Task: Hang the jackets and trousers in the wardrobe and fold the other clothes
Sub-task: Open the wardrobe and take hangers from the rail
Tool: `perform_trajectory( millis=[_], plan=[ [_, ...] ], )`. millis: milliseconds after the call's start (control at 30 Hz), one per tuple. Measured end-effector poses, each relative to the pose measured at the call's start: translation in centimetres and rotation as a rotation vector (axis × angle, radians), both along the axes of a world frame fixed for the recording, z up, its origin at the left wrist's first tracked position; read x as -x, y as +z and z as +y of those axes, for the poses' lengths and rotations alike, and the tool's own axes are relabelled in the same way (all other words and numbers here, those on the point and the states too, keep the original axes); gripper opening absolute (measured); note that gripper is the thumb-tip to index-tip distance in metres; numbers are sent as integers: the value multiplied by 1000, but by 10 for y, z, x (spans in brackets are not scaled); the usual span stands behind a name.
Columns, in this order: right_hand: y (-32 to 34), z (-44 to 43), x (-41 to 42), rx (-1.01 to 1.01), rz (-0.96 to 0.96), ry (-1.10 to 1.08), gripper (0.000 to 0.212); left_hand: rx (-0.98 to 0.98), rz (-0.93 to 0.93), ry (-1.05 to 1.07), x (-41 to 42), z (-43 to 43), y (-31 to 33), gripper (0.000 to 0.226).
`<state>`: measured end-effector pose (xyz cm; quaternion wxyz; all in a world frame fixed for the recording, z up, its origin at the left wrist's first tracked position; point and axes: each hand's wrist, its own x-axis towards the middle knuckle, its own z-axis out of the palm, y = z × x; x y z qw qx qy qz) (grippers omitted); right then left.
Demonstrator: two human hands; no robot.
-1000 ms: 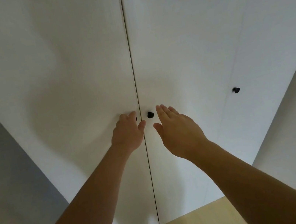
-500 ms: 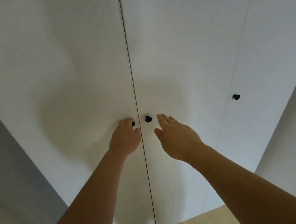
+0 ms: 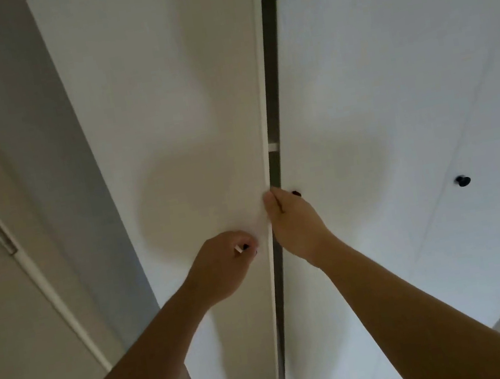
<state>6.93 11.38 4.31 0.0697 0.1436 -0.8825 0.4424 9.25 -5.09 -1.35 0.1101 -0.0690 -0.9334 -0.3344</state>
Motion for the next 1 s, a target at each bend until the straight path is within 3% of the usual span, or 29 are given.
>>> perform_trajectory(
  millis=[133, 267, 467, 767, 900, 1000],
  plan=[
    [-3, -4, -17, 12, -8, 40, 42, -101, 37, 66, -32, -7, 9, 19],
    [1, -3, -26, -15, 2, 73, 44, -220, 252, 273, -53, 1, 23, 28],
    [1, -12, -49, 42, -35, 162, 48, -312, 404, 311, -88, 5, 48, 32],
    [1, -61, -89, 118, -115, 487, 44, -385, 524, 576, -150, -20, 48, 28],
    [5, -89, -107, 130, -214, 656, 34, -577, 505, 604, -175, -45, 45, 19],
    [8, -116, -118, 64, -143, 723, 48, -528, 546, 673, -192, -70, 42, 18]
  ],
)
